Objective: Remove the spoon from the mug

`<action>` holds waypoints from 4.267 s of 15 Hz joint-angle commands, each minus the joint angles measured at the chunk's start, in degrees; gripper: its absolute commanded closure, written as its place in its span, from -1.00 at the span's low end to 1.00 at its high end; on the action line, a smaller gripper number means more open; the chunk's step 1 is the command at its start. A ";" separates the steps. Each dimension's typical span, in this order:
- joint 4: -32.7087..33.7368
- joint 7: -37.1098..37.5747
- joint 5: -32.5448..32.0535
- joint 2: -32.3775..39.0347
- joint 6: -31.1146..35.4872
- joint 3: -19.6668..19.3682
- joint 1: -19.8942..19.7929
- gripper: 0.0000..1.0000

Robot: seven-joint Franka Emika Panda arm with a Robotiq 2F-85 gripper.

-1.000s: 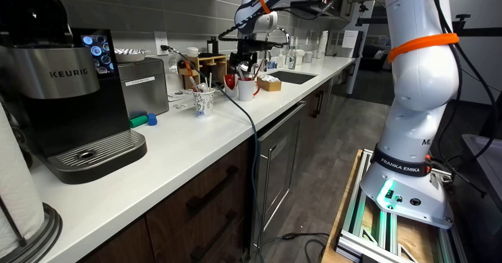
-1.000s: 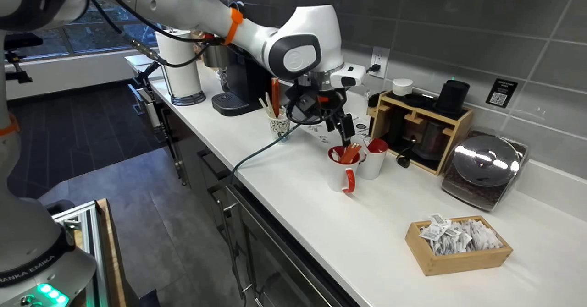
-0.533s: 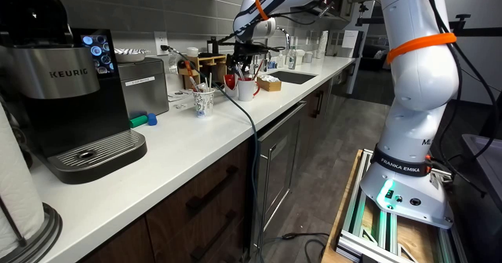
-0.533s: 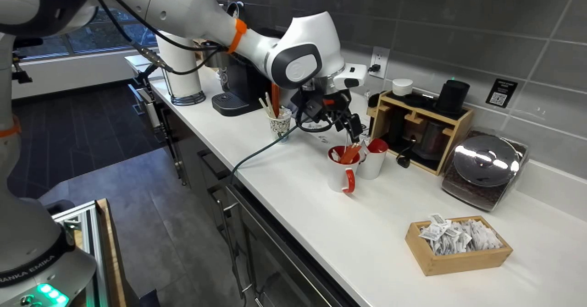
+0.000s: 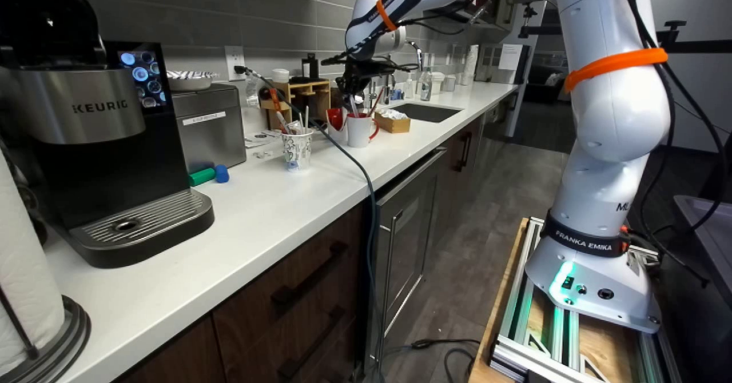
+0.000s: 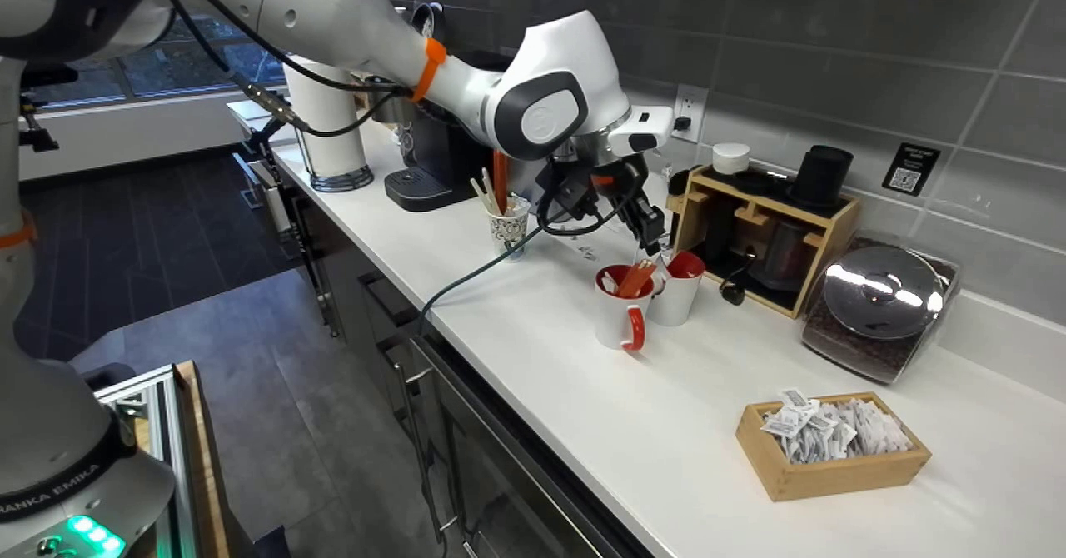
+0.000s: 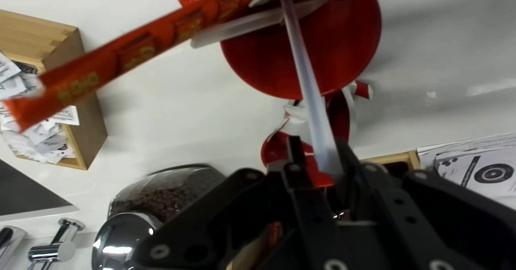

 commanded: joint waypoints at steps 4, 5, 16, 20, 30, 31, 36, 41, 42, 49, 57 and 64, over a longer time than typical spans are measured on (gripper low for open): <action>-5.38 10.63 -5.70 -5.23 -4.97 -3.70 3.41 1.00; -5.49 11.46 -5.84 -5.58 -6.02 -3.61 3.43 1.00; -17.40 11.44 -5.70 -21.53 -0.11 2.86 4.91 1.00; -22.51 7.80 -0.32 -27.48 2.83 6.01 4.83 1.00; -27.62 -10.98 25.02 -33.33 2.90 8.57 10.54 1.00; -27.13 -12.33 26.07 -32.31 3.68 8.56 10.84 1.00; -24.81 -16.07 29.23 -28.31 6.41 8.36 10.63 1.00; -23.39 -18.27 31.11 -26.12 6.34 8.50 9.82 1.00; -23.16 -18.49 31.20 -25.73 6.43 8.53 9.64 1.00; -23.26 -17.06 27.97 -22.36 5.59 8.91 7.89 1.00; -23.41 -16.89 24.89 -20.17 -0.79 9.46 6.59 -0.13; -23.68 -19.43 27.16 -24.09 -11.38 9.91 6.39 -1.00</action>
